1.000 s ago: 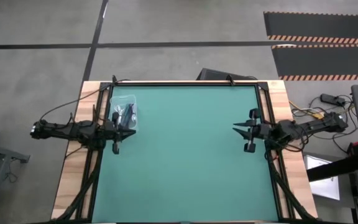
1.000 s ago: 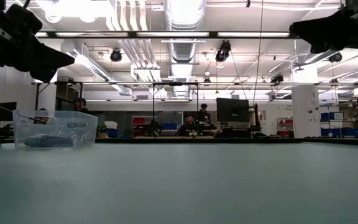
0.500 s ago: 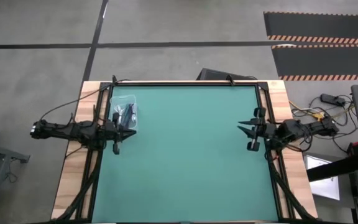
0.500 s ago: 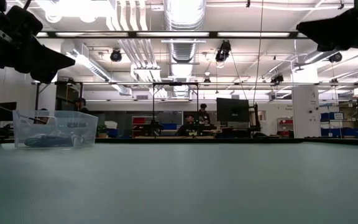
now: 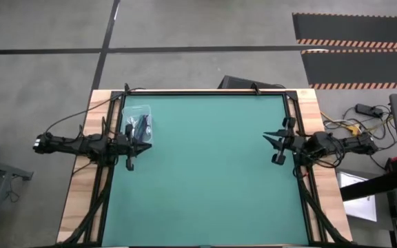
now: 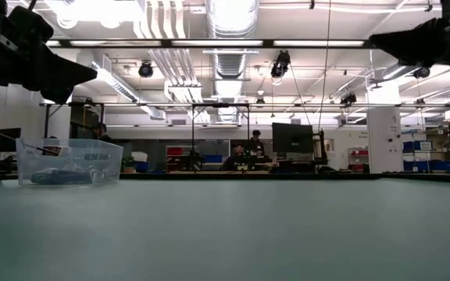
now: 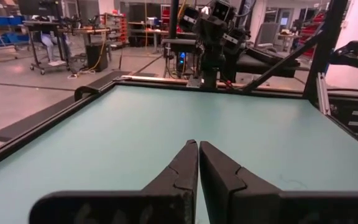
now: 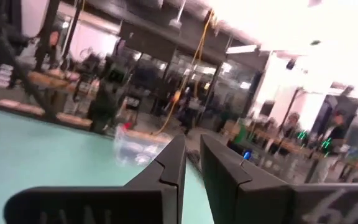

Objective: Pick and place USB-C Cables
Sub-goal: Return to Home Position

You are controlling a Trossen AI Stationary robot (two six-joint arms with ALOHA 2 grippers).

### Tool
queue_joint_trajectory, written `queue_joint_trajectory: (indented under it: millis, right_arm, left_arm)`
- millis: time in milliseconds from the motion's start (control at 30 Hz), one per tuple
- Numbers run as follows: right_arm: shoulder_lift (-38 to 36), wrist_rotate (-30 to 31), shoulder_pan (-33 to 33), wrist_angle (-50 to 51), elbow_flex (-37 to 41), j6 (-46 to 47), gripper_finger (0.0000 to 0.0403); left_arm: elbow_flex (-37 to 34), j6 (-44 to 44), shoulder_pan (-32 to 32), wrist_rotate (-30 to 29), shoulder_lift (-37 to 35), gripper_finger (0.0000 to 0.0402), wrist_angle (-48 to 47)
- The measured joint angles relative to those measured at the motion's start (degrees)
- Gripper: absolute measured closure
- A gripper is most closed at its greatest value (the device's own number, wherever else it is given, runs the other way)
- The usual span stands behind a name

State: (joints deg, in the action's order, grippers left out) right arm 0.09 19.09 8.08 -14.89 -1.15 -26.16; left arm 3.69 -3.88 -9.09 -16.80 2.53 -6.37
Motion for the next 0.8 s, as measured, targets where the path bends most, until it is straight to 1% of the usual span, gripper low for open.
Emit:
queue_joint_trajectory:
  millis: [100,233,400,600,800]
  right_arm:
    - [0.0,0.0,0.0,1.5,0.4,1.0,0.0368]
    - [0.0,2.1,0.0,0.7,0.4,-0.6,0.0371]
    - [0.6,4.9,0.0,1.6,0.4,3.1,0.0371]
    - [2.3,4.9,0.0,1.9,0.5,6.7,0.0371]
    - [2.6,4.9,0.0,2.3,0.5,6.1,0.0371]
  left_arm:
    - [-0.1,0.0,0.0,-0.1,0.1,0.0401,0.1]
    - [-0.1,0.0,0.0,-0.1,0.5,0.0401,0.2]
    - [-0.3,-0.1,0.0,-0.2,1.0,0.0402,1.2]
    - [-0.3,-0.1,0.0,-0.2,1.5,0.0401,1.4]
    - [-0.3,-0.1,0.0,-0.2,1.7,0.0402,1.4]
